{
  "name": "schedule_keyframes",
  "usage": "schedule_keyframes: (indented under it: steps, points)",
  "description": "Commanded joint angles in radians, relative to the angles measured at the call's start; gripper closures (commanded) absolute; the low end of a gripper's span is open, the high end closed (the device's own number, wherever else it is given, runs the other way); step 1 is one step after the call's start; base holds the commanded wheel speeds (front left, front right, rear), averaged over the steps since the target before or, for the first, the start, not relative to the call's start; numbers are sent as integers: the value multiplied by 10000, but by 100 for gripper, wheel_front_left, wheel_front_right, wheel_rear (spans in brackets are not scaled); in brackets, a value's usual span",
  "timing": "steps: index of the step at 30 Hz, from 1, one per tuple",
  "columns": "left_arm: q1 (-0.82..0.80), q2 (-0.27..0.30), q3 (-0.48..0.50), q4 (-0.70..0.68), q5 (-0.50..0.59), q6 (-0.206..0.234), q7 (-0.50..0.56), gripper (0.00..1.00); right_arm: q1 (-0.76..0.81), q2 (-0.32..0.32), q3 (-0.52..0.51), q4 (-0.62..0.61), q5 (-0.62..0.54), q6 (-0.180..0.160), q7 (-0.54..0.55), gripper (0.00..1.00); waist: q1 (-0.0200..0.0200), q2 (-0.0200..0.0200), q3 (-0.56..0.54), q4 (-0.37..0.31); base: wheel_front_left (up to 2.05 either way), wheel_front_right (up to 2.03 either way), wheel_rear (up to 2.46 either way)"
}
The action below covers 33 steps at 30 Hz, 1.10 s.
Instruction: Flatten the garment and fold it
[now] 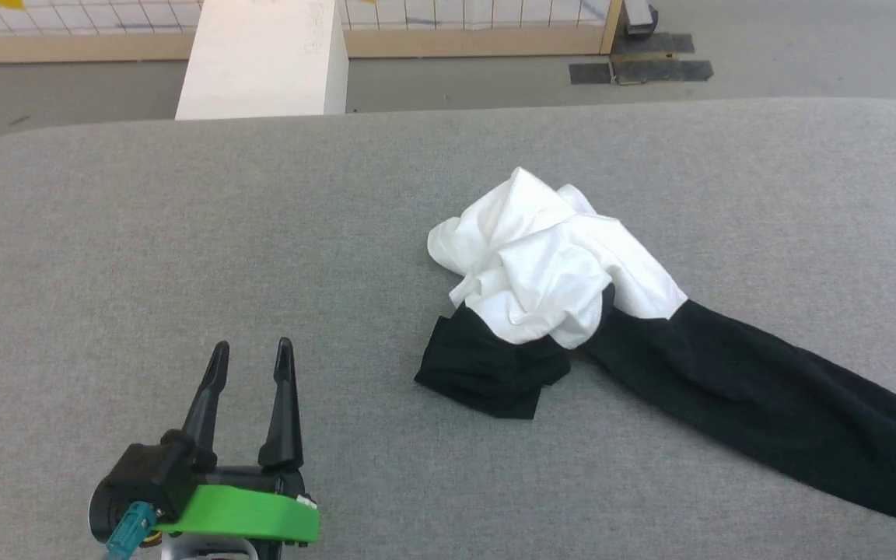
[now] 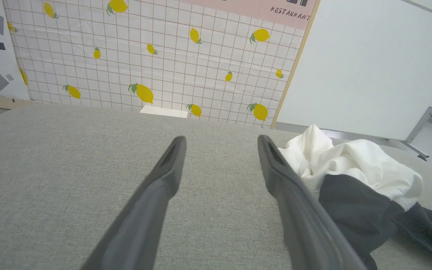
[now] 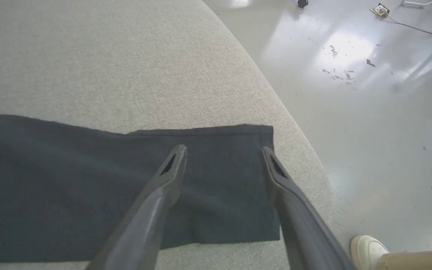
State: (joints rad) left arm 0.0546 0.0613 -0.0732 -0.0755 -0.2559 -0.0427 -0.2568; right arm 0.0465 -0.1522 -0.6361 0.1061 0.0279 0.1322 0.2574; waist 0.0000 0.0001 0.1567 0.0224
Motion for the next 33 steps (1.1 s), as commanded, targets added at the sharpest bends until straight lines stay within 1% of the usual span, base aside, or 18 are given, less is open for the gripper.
schedule_keyframes:
  steps: [1,3,5,9,12,15,16,17,21,22,23,25,29,33]
  points:
    - [94,51,9,16,124,-31,-49,0,-433,-18,378,-201,124,-15,-137,0,0,-1,-80,-48,0,0,0]
    - [79,54,-8,10,113,-24,-49,0,-771,-107,1086,-543,375,-15,-169,0,0,-1,-83,-54,0,0,0]
    - [40,52,-41,-20,99,-27,-49,0,-1051,-229,1880,-883,691,-15,22,0,0,-1,-16,-27,0,0,0]
    - [-119,40,-119,-83,75,-32,-49,0,-1427,-434,3386,-1216,1356,-15,867,0,0,-1,264,111,0,0,0]
    - [-284,21,-192,-105,53,-31,-49,0,-1501,-641,4292,-966,1607,-15,1790,0,0,-1,527,324,0,0,0]
    - [-421,5,-247,-130,42,-23,-49,0,-1436,-900,5044,-564,1787,-15,2856,0,0,-1,741,534,0,0,0]
    - [-460,-1,-259,-143,41,-14,-49,0,-1402,-950,5200,-426,1926,-15,3295,0,0,-1,822,608,0,0,0]
    - [-524,-11,-265,-154,28,-6,-49,0,-1333,-1183,5506,-283,2036,-15,3935,0,0,-1,942,729,0,0,0]
    - [-658,-30,-292,-147,7,-3,-49,0,-1174,-1631,5683,-58,2125,-15,4681,0,0,-1,1142,917,0,0,0]
    - [-677,-35,-289,-148,-1,6,-49,0,-1166,-1668,5622,-22,2133,-15,4743,59,0,-1,1166,933,0,0,0]
    - [-691,-41,-285,-155,-10,15,-49,0,-1184,-1687,5492,-3,2100,-15,4722,100,0,-1,1192,951,0,0,0]
    - [-698,-49,-271,-166,-19,31,-49,0,-1241,-1753,5321,-37,1961,-15,4624,100,0,-1,1215,961,0,0,0]
    - [-693,-63,-220,-176,-31,55,-49,0,-1612,-1881,4809,-397,1818,-15,4033,100,0,-1,1206,906,0,0,0]
    - [-748,-72,-174,-219,-33,73,-49,0,-2315,-2412,4373,-882,1657,-15,3211,100,0,-1,1262,822,0,0,0]
